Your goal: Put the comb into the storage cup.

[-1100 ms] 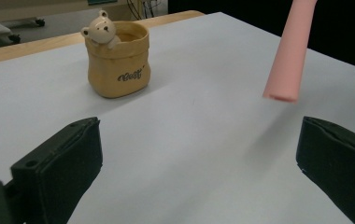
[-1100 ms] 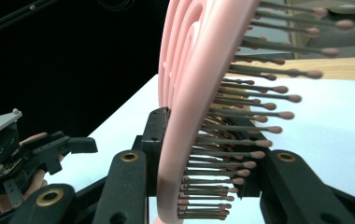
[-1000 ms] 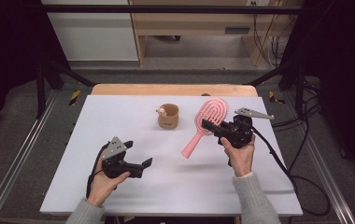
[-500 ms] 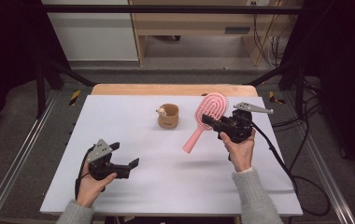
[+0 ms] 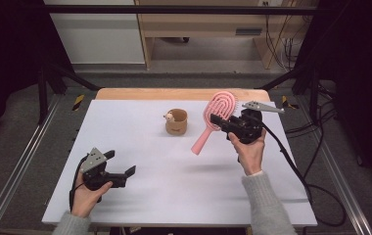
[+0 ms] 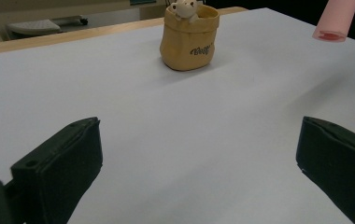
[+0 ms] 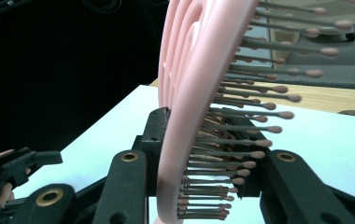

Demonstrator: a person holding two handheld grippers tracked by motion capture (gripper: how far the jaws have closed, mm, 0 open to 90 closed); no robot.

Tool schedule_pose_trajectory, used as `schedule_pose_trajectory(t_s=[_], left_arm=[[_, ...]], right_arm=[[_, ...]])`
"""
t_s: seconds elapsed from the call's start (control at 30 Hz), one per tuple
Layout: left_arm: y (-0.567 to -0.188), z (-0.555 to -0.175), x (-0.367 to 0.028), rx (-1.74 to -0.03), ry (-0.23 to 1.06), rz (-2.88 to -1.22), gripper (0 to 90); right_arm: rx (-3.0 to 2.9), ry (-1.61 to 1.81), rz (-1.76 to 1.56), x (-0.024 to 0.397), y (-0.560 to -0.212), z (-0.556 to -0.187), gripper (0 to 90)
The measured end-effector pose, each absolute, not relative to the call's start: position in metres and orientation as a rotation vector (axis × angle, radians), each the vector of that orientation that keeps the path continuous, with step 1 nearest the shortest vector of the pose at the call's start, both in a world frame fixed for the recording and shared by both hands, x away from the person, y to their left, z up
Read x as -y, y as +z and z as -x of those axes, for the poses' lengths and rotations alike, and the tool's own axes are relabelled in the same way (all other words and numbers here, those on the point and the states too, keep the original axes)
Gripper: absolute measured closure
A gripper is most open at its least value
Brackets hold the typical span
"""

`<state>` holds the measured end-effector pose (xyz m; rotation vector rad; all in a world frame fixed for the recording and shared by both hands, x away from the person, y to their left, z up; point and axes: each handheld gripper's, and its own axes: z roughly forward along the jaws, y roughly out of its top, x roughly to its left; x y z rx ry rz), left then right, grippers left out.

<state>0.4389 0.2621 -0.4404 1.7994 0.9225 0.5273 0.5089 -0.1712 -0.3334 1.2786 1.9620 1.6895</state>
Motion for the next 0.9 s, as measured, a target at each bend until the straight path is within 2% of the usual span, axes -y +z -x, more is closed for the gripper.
schedule_pose_trajectory(t_s=[0.9], left_arm=[[-0.444, -0.44, -0.281, -0.963, 0.545, -1.778, 0.5]], right_arm=[[-1.949, 1.625, -1.235, 0.149, -0.319, -0.534, 64.1]])
